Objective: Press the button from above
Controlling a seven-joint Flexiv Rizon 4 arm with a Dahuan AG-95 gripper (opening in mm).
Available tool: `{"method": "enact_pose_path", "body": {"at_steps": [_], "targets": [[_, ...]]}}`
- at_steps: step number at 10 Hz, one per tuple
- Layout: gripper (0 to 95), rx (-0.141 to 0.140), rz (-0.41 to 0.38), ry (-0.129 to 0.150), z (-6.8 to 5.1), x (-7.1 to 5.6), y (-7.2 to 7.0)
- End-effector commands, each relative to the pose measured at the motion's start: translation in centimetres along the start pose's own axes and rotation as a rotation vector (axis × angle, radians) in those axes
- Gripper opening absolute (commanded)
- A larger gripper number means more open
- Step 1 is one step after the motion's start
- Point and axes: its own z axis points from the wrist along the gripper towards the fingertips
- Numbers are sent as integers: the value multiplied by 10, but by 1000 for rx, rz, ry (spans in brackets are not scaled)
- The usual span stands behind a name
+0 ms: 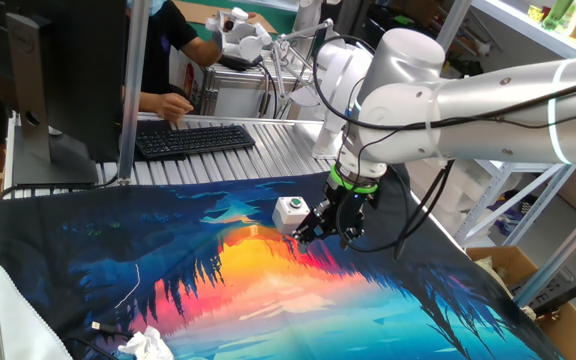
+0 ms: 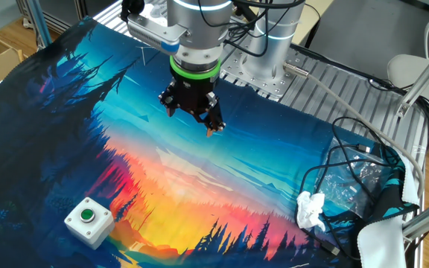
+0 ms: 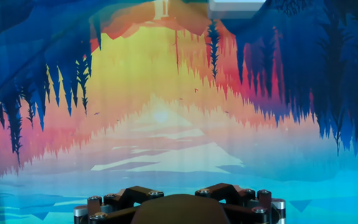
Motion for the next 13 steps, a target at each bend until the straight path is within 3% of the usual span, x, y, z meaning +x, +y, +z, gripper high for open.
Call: {"method": "enact_pose_path", "body": {"at_steps": [1, 13], "targets": [[0, -55, 79, 6, 0, -1, 0], [0, -56, 92, 12, 1, -8, 0]]}}
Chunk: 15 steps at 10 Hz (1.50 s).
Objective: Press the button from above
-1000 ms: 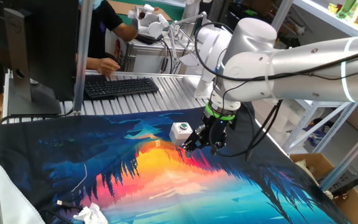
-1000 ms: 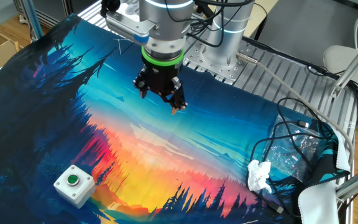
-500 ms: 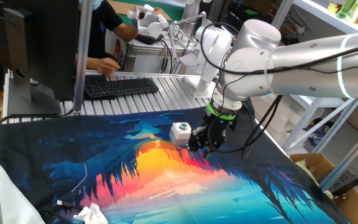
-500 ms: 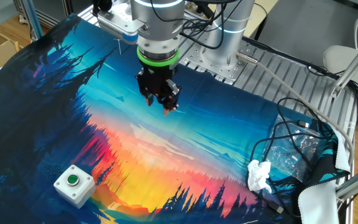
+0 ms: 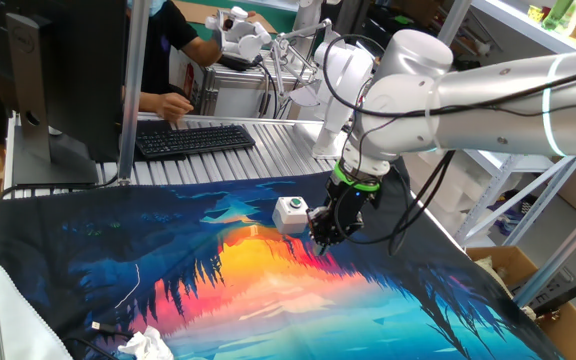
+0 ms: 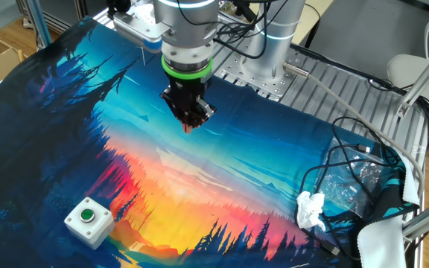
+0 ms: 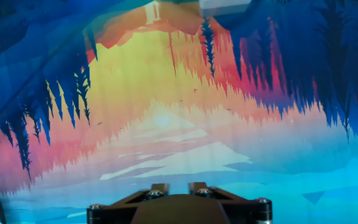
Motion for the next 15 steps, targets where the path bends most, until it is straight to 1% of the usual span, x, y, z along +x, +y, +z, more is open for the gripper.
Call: {"method": "enact_pose_path", "body": {"at_steps": [1, 5, 9, 11, 13, 14, 15], "targets": [[0, 2, 1, -3, 0, 1, 0], [0, 2, -1, 7, -3, -8, -3], [0, 4, 7, 19, -6, -21, -6], [0, 6, 13, 27, -7, -31, -9], [0, 6, 16, 28, -9, -37, -11], [0, 6, 18, 30, -10, -45, -15], [0, 6, 17, 32, -11, -49, -16]]}}
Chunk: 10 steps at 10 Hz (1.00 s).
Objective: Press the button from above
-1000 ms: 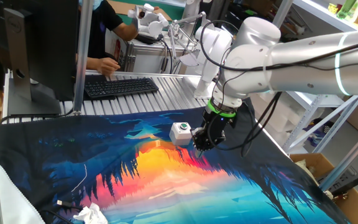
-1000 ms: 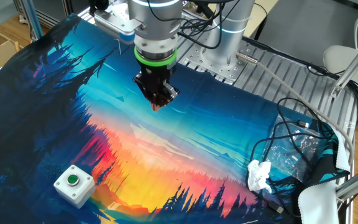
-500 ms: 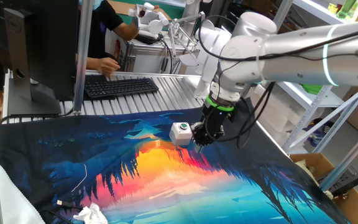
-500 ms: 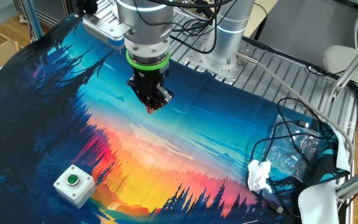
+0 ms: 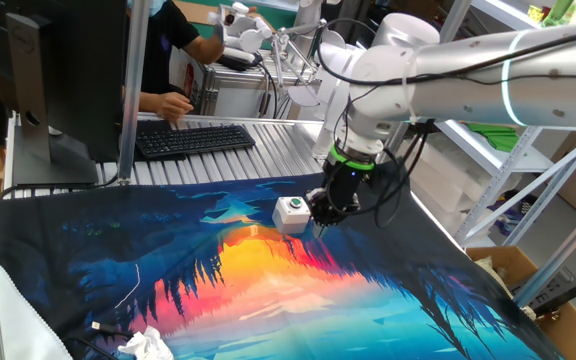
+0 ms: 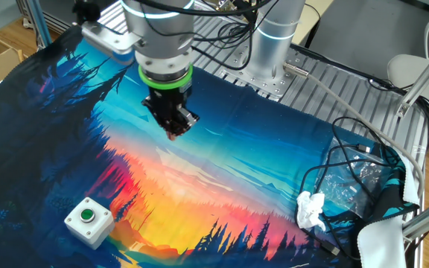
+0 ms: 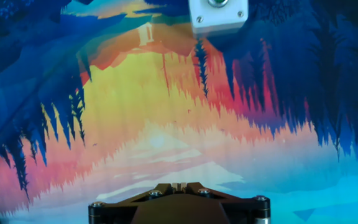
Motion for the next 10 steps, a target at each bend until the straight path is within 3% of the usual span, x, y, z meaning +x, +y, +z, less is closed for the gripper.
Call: {"method": "enact_pose_path", "body": {"at_steps": [1, 10], "targets": [[0, -2, 0, 6, -1, -6, -1], [0, -1, 5, 9, -1, -29, -11]]}}
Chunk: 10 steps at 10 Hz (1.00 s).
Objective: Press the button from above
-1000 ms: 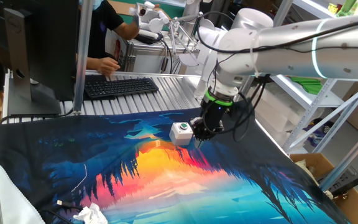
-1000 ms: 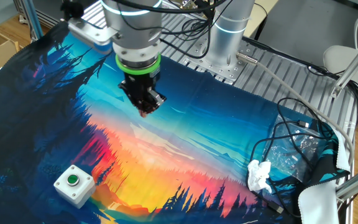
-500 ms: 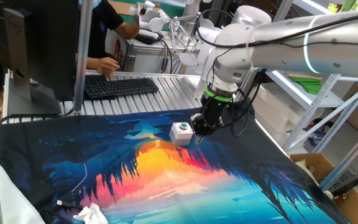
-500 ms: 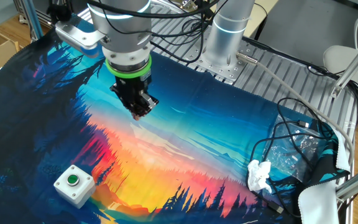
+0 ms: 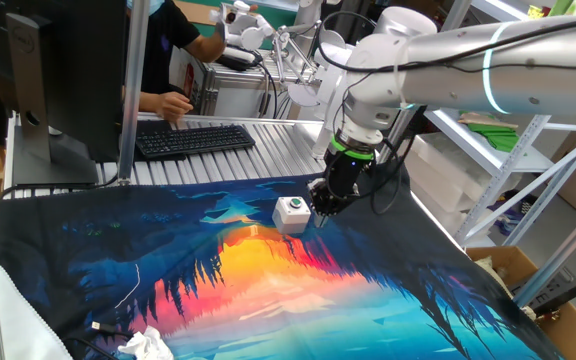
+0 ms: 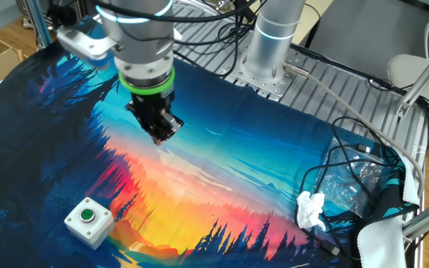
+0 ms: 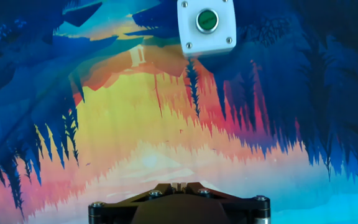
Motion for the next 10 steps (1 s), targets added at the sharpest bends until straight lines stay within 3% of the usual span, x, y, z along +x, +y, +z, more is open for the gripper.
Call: {"method": "enact_pose_path", "body": {"at_steps": [1, 10], "targets": [[0, 0, -1, 0, -1, -4, -3], [0, -1, 11, -7, 7, -9, -3]]}}
